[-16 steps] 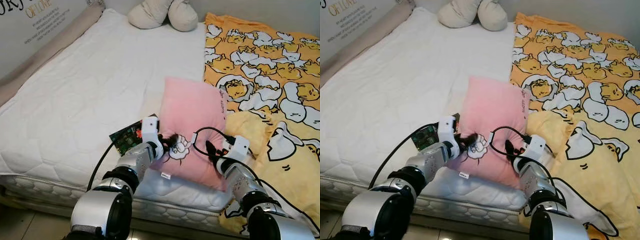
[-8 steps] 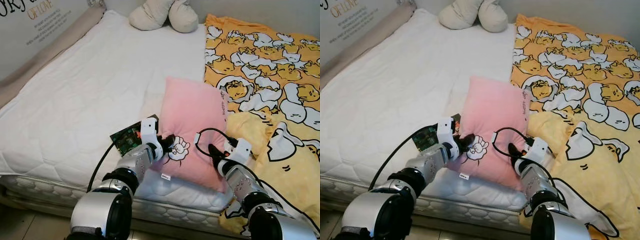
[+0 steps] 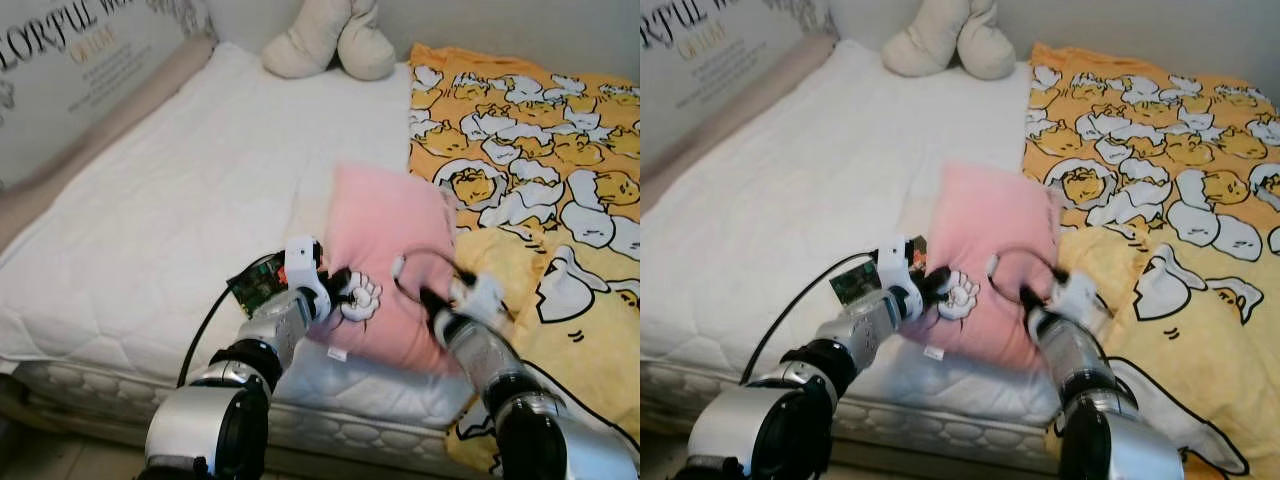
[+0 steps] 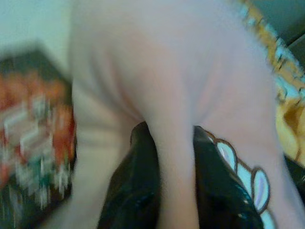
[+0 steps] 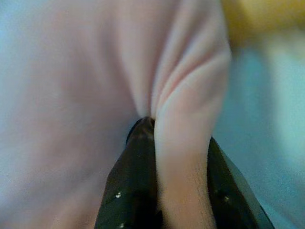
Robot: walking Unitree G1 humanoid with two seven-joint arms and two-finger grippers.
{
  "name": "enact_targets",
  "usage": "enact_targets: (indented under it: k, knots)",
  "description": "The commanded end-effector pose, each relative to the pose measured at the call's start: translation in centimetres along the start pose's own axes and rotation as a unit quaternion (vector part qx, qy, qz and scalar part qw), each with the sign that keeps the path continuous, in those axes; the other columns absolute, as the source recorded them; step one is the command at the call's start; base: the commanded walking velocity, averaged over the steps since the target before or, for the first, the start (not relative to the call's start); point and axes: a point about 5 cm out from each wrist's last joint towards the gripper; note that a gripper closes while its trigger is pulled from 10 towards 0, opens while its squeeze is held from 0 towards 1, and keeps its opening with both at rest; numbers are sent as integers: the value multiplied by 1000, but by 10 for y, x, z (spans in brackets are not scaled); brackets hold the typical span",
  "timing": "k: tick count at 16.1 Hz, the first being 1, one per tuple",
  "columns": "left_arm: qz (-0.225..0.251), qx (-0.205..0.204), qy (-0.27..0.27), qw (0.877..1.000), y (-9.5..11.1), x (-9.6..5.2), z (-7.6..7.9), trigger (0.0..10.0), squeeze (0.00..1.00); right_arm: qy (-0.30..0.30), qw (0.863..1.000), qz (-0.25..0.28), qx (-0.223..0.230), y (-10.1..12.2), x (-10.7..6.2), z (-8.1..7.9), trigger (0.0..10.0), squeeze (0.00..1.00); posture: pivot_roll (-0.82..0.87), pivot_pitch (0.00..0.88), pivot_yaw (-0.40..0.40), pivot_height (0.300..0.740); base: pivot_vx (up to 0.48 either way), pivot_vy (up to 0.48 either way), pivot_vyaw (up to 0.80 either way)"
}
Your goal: Clean up the room
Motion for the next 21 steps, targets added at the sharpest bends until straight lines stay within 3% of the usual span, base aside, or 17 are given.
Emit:
enact_targets:
  k: [1,2,3,5,6,7,9,10,12,19,21]
  knots:
    - [45,39,-45,997,28,4,18,0,0,43,998,54,-13,29,6,-20,0,0,100,0,40,740,0,0,0]
    - [105,66,-83,989,59,2,29,0,0,76,988,118,-66,63,5,-34,0,0,102,0,48,740,0,0,0]
    - [145,83,-108,980,78,-2,36,0,0,99,978,156,-97,81,2,-44,0,0,103,0,49,740,0,0,0]
    - [190,170,-130,958,105,-13,43,0,0,88,960,207,-166,104,-10,-48,0,0,108,0,46,740,0,0,0]
    - [198,186,-131,953,108,-15,44,0,0,83,957,209,-185,103,-11,-47,0,0,109,0,46,740,0,0,0]
    - [214,182,-131,951,114,-18,44,10000,0,70,960,208,-176,90,-13,-41,10000,0,114,0,42,740,0,0,0]
    - [216,171,-116,954,115,-17,40,10000,0,55,963,193,-181,76,-13,-37,10000,0,113,0,41,740,0,240,0]
    - [220,166,-97,957,115,-17,37,10000,0,51,958,192,-205,65,-15,-39,10000,0,107,0,42,740,0,480,0]
    - [221,187,-71,954,113,-17,34,10000,0,49,957,189,-215,57,-19,-42,10000,0,104,0,40,740,0,480,0]
    - [209,174,-56,961,90,-11,35,10000,0,46,948,189,-253,66,-20,-39,10000,0,109,0,24,740,0,480,269]
    - [200,153,-56,966,86,-9,34,10000,0,44,947,191,-254,68,-20,-38,10000,0,109,0,22,740,0,480,425]
Point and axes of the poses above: a point about 5 cm out from each wrist's last joint towards the gripper, its own x axis pointing out of the wrist towards the gripper, its own y axis along the axis of the wrist's last joint, z = x × y, and after that the axes turned 9 degrees about -x, right-handed
